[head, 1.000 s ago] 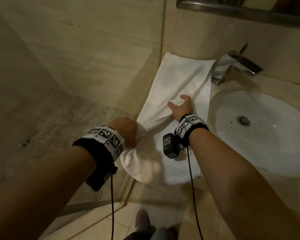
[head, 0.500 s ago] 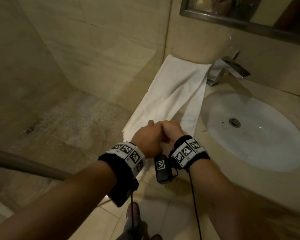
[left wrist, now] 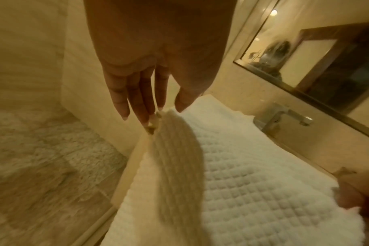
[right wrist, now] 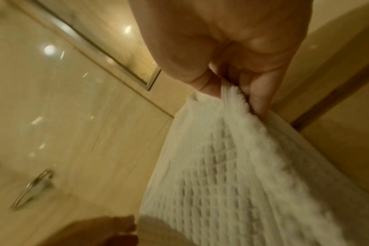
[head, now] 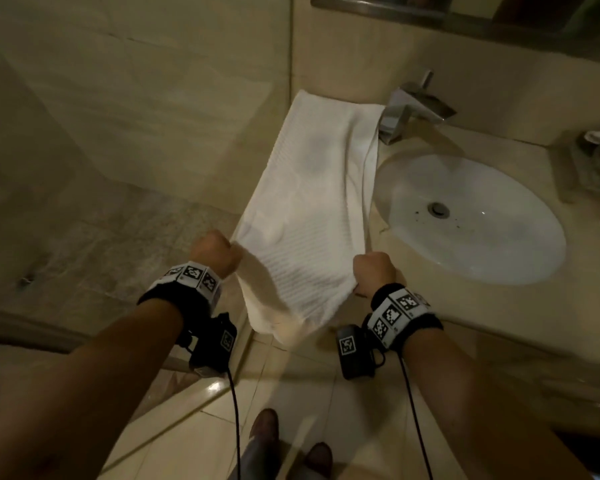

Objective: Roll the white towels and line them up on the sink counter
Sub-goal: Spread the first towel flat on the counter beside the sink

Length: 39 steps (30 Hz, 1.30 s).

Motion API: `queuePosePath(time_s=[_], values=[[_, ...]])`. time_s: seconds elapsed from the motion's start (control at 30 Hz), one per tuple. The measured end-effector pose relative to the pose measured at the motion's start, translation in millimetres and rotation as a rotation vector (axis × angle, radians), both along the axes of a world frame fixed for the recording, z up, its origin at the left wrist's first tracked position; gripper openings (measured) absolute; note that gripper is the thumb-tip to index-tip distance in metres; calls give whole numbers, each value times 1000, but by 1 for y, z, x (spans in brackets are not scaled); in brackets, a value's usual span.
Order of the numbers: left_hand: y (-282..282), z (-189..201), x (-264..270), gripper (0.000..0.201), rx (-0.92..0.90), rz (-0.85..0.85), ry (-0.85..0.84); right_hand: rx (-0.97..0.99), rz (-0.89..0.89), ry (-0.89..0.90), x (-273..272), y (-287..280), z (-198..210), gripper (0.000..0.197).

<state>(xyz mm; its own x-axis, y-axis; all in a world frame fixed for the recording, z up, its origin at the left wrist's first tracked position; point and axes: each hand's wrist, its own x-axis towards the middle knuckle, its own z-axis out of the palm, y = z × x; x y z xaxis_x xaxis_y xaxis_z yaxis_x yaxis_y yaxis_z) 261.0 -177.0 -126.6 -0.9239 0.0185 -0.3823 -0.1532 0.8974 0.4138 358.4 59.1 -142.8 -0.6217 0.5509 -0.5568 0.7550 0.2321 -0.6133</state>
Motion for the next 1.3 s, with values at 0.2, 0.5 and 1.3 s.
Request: queuePosePath(time_s=[0.2,0.5,1.3], values=[[4,-17,4,34,148,34,-48,-174,-28,-3,-6,-2,-2,31],[-1,-2,-2,17,288,1,277,-119,-159,15,3,3,-1,27],[13,-16,-6,30,291,-61,144,-300,-60,277,19,-7,6,31]])
